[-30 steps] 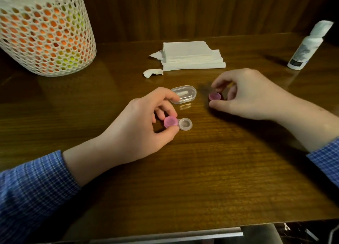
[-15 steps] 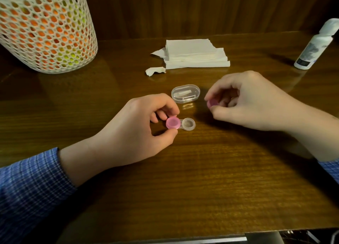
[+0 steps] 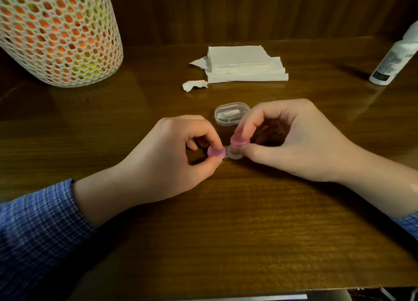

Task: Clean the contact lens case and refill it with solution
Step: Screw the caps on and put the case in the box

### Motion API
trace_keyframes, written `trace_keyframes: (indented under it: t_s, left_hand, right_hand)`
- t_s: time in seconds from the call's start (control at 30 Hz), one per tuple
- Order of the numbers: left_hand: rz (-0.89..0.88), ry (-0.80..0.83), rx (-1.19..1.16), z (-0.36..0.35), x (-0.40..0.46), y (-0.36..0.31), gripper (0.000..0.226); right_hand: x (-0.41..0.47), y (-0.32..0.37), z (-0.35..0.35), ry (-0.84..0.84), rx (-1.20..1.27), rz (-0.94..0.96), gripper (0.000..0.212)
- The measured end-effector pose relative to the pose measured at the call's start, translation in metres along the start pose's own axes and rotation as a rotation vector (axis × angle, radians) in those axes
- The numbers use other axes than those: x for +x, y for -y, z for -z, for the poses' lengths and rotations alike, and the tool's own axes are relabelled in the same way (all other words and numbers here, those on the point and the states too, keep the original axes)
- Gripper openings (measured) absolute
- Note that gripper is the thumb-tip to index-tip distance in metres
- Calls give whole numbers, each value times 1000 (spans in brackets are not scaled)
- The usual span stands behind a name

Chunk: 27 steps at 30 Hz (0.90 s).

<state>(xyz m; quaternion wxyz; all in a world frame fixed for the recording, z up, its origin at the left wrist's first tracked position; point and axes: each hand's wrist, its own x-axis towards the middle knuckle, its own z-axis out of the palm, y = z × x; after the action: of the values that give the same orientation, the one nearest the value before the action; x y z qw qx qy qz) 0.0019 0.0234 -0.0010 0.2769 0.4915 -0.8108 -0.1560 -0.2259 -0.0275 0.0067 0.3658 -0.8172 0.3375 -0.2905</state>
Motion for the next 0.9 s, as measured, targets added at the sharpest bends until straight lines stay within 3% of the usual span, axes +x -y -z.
trace_keyframes:
  t_s: [0.9]
  left_hand:
    - [12,9,-23,2,-1,-1,13]
  right_hand:
    - [1,-3,-5,72,-183,38,6]
